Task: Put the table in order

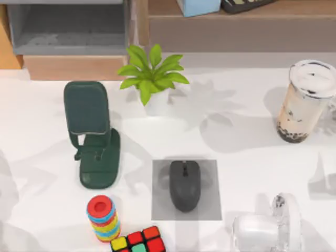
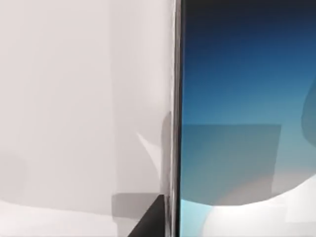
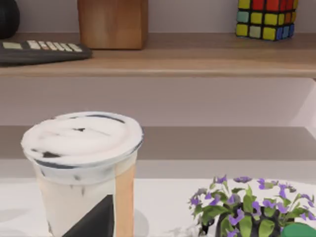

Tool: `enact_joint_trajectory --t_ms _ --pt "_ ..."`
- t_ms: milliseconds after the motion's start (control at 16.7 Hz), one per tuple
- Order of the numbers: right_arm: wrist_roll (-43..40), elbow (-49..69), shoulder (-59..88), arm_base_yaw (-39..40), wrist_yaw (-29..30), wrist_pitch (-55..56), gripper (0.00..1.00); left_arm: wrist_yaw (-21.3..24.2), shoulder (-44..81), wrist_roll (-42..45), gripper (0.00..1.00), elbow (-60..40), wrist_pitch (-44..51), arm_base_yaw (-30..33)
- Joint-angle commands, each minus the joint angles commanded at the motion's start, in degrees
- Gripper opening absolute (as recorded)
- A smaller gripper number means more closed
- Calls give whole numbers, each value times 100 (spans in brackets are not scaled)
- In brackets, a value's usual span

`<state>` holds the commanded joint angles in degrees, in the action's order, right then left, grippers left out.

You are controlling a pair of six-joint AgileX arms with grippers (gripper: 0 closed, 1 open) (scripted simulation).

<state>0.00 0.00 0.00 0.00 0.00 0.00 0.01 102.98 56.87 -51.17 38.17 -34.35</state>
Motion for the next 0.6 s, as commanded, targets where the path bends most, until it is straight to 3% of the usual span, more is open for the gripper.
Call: enact_joint_trajectory --t_ms 600 --pt "0 0 0 0 0 0 100 70 -234 -61 0 -114 310 11"
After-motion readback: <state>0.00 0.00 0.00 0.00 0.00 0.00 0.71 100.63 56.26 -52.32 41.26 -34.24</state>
